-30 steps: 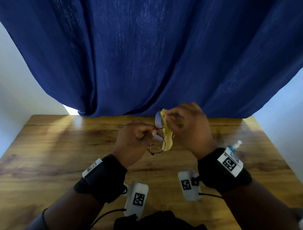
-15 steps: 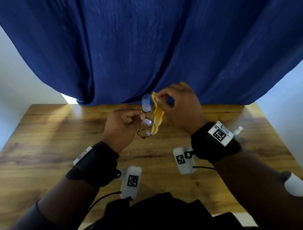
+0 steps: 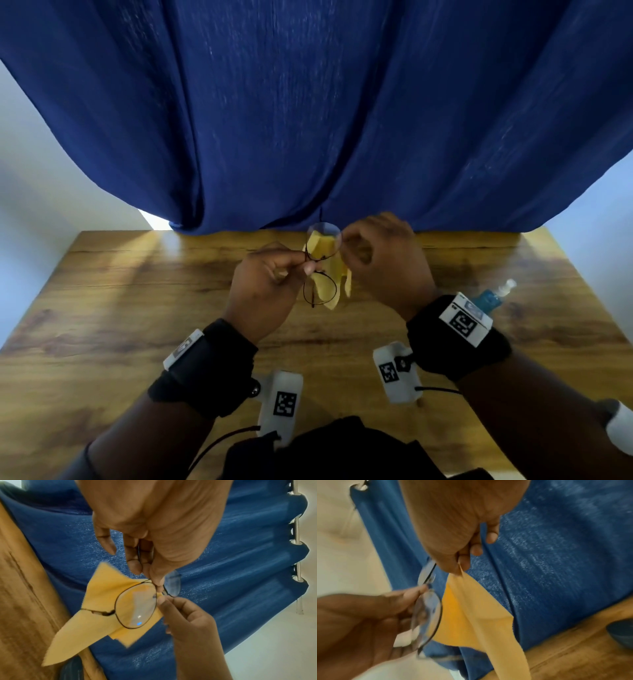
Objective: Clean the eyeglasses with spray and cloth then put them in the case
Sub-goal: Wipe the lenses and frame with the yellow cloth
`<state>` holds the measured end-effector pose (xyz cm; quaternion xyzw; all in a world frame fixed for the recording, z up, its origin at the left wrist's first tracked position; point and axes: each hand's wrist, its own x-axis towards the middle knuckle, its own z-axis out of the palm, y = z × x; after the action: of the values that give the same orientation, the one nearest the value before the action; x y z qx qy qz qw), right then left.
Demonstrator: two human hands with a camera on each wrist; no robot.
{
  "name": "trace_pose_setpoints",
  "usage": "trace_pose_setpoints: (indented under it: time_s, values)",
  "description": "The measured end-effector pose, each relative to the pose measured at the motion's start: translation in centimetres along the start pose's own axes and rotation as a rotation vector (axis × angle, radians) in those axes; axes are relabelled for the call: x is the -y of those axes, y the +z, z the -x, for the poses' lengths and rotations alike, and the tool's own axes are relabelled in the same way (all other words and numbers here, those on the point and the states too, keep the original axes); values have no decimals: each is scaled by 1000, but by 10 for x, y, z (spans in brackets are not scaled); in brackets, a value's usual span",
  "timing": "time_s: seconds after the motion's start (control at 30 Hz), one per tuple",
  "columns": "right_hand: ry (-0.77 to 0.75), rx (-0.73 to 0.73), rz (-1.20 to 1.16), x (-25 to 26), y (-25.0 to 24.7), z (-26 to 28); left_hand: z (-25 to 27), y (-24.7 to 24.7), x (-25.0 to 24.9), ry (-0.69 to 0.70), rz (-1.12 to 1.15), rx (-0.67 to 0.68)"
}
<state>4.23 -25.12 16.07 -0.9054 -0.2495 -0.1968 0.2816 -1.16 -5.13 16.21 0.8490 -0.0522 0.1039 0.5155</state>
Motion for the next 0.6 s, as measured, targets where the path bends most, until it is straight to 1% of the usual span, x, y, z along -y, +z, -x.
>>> trace_pose_setpoints:
  time_s: [0.07,0.13,0.17,0.2,0.27,0.3,0.33,0.37,0.43,0.47,0.5,0.57,0.6]
  values:
    - [114,-121,-83,-8,-10,-2,-1,0,2,-27,-5,-25]
    - [119,-230,-140,-2,-20,-1,-2,0,4,-43,-14,-40]
    - [84,-241,-150,7,-22,0,-2,1,4,-51,-16,-40]
    - [26,-214,-153,16,-21,1,-2,1,4,-63,-16,-38]
    - [-121,-86,-132,27,-10,4,-3,2,3,-69,-15,-20]
    - [-173,-27,-100,27,-3,5,-2,3,3,-50,-25,-10]
    - [-188,-4,-64,25,1,3,-1,2,3,-29,-37,-1]
    - [-155,-21,-44,22,5,1,0,1,3,-20,-40,7]
    - [-48,-123,-75,20,6,-6,2,-4,2,-27,-30,14]
    - [-54,-142,-87,21,7,-9,2,-7,3,-25,-35,16]
    - [-119,-107,-68,26,8,-9,3,-11,5,-18,-46,15]
    - [-286,13,57,34,11,-7,2,-16,8,-6,-59,11]
    - [-284,12,87,34,10,-9,2,-18,9,-8,-58,6]
